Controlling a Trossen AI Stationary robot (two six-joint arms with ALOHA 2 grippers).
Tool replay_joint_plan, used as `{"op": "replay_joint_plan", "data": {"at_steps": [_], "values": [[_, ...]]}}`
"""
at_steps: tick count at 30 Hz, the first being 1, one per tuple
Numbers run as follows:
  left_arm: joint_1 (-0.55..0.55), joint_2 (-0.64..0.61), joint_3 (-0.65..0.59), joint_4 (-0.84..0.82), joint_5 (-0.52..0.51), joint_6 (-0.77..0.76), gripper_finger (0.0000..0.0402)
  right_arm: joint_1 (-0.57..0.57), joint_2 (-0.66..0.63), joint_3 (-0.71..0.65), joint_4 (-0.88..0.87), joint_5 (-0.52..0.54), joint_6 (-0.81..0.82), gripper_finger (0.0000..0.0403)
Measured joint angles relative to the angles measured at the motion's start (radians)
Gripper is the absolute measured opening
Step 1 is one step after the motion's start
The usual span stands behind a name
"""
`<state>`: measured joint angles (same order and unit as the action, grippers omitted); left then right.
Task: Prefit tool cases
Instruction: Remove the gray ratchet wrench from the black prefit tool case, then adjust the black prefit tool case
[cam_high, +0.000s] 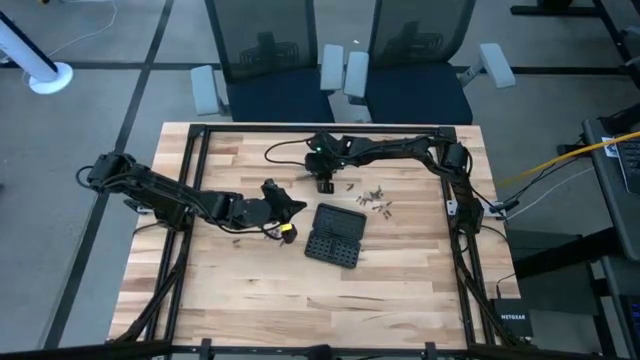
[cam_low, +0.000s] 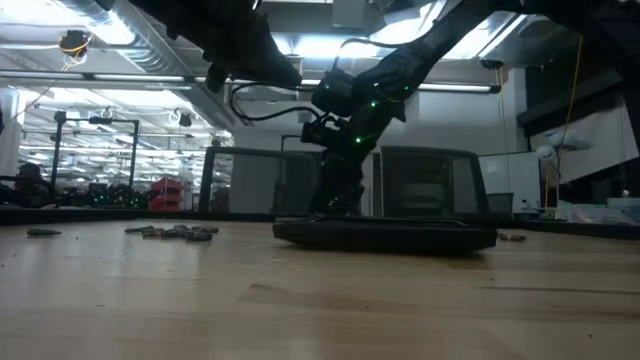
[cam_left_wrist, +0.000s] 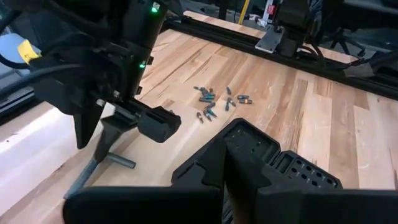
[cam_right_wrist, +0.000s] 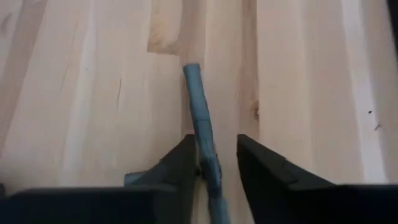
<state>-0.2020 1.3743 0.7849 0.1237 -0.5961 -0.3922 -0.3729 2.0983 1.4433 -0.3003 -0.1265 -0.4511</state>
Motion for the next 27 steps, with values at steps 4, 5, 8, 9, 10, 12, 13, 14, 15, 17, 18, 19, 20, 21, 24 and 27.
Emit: {"op": "replay_joint_plan", "data": {"at_steps": [4, 5, 8, 9, 10, 12, 13, 14, 15, 17, 18, 19, 20, 21, 24, 27], "values": [[0.0, 0.0, 0.0, -0.019, 0.0, -0.001, 0.0, 0.008, -0.009, 0.007, -0.036, 0.032, 0.024, 0.0145], [0.0, 0.0, 0.0, -0.019, 0.0, -0.001, 0.0, 0.008, -0.018, 0.02, -0.077, 0.046, 0.047, 0.0145], [-0.001, 0.0, 0.0, -0.03, 0.0, 0.006, 0.0, 0.007, -0.083, 0.071, -0.249, 0.04, 0.128, 0.0133], [-0.001, 0.0, 0.0, -0.04, 0.0, 0.011, 0.0, 0.006, -0.119, 0.081, -0.313, 0.027, 0.165, 0.0125], [-0.001, 0.0, 0.0, -0.052, 0.0, 0.016, 0.0, 0.006, -0.151, 0.082, -0.375, 0.021, 0.2, 0.0115], [0.002, 0.0, 0.0, -0.084, 0.0, 0.023, 0.0, 0.019, -0.212, 0.075, -0.487, 0.021, 0.289, 0.0086], [0.005, 0.0, 0.0, -0.11, 0.001, 0.022, 0.0, 0.031, -0.242, 0.058, -0.525, 0.032, 0.331, 0.0065], [0.01, 0.0, 0.0, -0.135, 0.008, 0.018, 0.0, 0.049, -0.279, 0.031, -0.553, 0.044, 0.371, 0.0041], [0.018, 0.0, 0.0, -0.158, 0.031, 0.019, 0.0, 0.072, -0.317, -0.004, -0.571, 0.054, 0.414, 0.0021], [0.047, 0.0, 0.0, -0.2, 0.118, 0.051, 0.0, 0.132, -0.395, -0.102, -0.562, 0.077, 0.528, 0.001], [0.063, 0.001, 0.0, -0.216, 0.17, 0.07, 0.0, 0.164, -0.429, -0.162, -0.552, 0.091, 0.595, 0.001], [0.079, 0.007, 0.0, -0.225, 0.217, 0.093, 0.0, 0.201, -0.458, -0.226, -0.54, 0.104, 0.663, 0.0007], [0.094, 0.011, 0.0, -0.231, 0.259, 0.118, 0.0, 0.241, -0.486, -0.295, -0.523, 0.116, 0.739, 0.0004], [0.108, 0.02, 0.0, -0.242, 0.29, 0.147, 0.0, 0.28, -0.511, -0.361, -0.499, 0.126, 0.824, 0.0003], [0.146, 0.051, 0.0, -0.258, 0.317, 0.22, 0.0, 0.391, -0.566, -0.509, -0.399, 0.143, 1.072, 0.0002], [0.179, 0.086, 0.0, -0.256, 0.365, 0.252, 0.0, 0.478, -0.558, -0.581, -0.347, 0.156, 1.255, 0.0001]]}}
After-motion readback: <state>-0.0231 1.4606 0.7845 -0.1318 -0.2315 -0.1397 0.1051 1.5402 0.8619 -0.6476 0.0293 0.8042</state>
